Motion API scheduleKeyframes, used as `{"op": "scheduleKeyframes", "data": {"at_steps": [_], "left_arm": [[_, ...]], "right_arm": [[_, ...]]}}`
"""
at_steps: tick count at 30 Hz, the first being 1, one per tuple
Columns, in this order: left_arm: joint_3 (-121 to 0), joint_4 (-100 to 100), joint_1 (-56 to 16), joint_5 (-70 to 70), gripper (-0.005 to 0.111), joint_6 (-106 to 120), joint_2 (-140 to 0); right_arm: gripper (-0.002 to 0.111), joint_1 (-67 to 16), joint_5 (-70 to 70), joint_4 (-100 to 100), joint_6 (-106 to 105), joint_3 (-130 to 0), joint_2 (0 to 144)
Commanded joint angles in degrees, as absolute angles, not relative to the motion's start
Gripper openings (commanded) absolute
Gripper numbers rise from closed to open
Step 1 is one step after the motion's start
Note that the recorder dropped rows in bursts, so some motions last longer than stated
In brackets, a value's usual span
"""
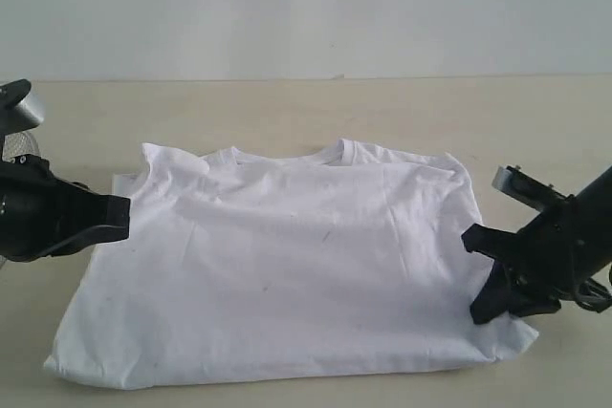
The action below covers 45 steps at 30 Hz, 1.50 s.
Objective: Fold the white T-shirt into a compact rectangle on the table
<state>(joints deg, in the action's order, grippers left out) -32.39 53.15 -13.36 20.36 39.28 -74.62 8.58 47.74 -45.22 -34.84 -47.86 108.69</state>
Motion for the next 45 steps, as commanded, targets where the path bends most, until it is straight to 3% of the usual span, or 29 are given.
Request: {"op": "scheduleKeyframes", "data": {"at_steps": [1,30,45], "left_arm": [[-32.09,52.96,-13.82,20.75,0.005,39.02,-74.34],[-38.66,52.92,-13.82,28.60,0.005,37.70,-59.90],[-39.42,49.85,-13.82,29.88,0.005,37.70,-57.36]], "right_arm": [[0.000,8.79,47.82,-51.54,-40.93,-47.49,109.07],[0.000,9.45,50.54,-38.42,-29.87,-47.36,97.05],[0.000,11.45,48.93,-45.07,-34.06,-44.15,91.13]]}}
